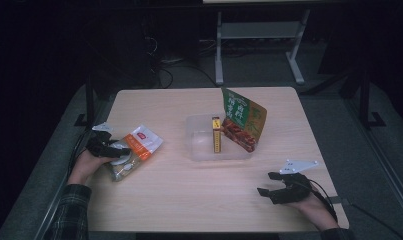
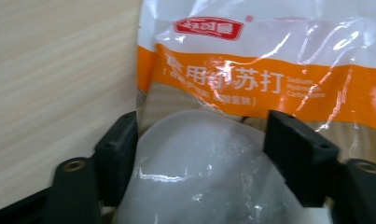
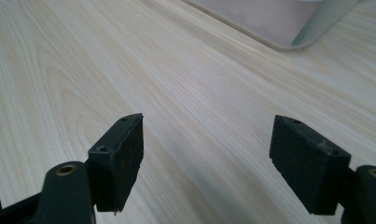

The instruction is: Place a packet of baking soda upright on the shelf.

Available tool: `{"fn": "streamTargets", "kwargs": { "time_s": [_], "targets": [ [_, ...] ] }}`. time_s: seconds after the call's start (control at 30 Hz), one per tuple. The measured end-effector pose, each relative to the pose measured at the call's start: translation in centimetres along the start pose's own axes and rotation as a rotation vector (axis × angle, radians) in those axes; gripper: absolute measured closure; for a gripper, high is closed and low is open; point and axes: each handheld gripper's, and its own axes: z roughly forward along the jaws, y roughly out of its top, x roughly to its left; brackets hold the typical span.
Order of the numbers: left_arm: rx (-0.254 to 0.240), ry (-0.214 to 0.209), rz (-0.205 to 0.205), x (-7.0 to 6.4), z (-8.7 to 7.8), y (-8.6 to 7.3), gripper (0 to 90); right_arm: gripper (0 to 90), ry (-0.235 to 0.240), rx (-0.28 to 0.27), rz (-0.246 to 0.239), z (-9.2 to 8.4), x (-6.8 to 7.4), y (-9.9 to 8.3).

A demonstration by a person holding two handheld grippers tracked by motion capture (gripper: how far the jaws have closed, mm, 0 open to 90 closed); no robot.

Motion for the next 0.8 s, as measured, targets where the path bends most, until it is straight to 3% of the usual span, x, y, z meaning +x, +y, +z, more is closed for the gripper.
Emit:
{"fn": "streamTargets", "kwargs": {
  "time_s": [0.23, 0.47, 0.6, 0.8],
  "targets": [
    [0.021, -0.016, -0.021, 0.0, -0.2, -0.1, 45.4, 25.9, -0.004, 0.005, 0.001, 0.0, 0.1, 0.0],
    [0.020, -0.082, -0.046, -0.2, -0.6, -0.5, 73.3, 26.3, -0.005, 0.011, -0.010, 0.0, 0.1, 0.0],
    [0.030, -0.077, -0.040, -0.4, -0.9, -0.5, 83.1, 26.3, -0.003, 0.012, -0.004, 0.0, 0.2, 0.1],
    [-0.032, -0.082, -0.103, -0.6, -1.6, -0.7, 88.7, 26.3, 0.007, 0.013, -0.001, 0.0, 0.2, 0.1]
  ]
}}
